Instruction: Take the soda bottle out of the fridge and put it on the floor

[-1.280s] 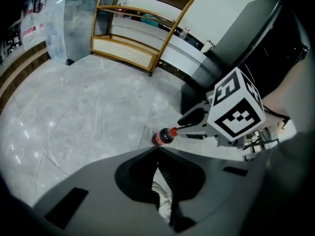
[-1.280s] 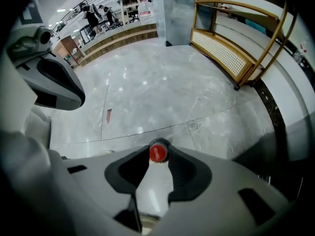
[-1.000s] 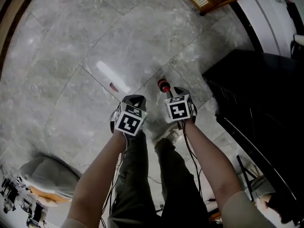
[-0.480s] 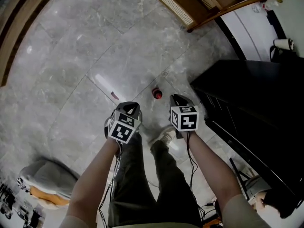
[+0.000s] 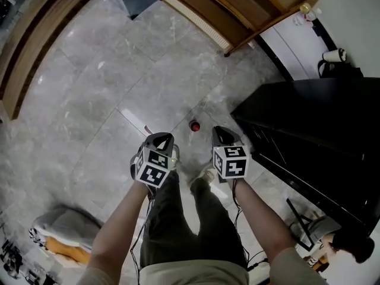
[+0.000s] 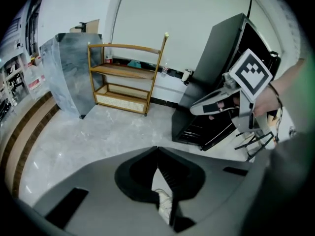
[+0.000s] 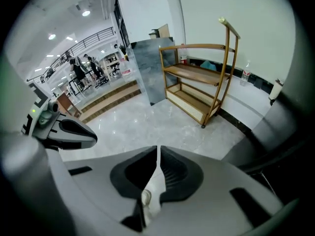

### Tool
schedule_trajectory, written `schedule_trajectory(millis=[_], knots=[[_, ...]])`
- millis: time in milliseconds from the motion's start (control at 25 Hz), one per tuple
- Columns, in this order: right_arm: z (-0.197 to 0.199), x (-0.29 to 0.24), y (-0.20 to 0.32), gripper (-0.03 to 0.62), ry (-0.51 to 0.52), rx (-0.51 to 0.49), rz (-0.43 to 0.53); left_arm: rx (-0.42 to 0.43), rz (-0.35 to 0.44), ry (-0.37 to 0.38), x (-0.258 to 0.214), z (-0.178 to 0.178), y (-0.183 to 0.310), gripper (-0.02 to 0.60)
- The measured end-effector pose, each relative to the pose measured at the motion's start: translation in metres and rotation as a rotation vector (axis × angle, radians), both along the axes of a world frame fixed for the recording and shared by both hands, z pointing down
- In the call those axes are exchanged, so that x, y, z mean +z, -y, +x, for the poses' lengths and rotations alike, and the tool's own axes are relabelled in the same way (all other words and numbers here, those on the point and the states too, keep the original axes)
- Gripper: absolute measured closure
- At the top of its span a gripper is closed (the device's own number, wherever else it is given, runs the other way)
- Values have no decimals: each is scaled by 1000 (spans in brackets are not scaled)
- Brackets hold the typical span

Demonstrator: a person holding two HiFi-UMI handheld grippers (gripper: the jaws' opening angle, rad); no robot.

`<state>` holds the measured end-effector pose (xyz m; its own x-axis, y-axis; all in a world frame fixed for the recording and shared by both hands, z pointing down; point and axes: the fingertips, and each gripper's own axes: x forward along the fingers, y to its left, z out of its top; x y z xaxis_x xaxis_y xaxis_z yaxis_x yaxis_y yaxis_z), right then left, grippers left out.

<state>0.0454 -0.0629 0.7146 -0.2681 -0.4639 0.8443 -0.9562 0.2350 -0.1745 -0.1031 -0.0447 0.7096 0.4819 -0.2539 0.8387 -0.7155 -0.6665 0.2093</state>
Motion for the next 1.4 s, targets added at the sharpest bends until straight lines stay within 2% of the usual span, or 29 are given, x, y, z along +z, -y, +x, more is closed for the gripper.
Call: schedule_trajectory(millis=[520,1080,1200,1400], knots=[[3,-212,-5,592,44,34,239,18,185,-63,-195,1,14,575],[5,-425,-32,595,86,-24,470,110,419,-145,-401,26,13,575],[2,-468,-38,595,76,-27,545,145,474,-171,-439,30,6,575],[1,-524,-54,595,19,-65,646,150,517,-212,-488,38,-11,575]])
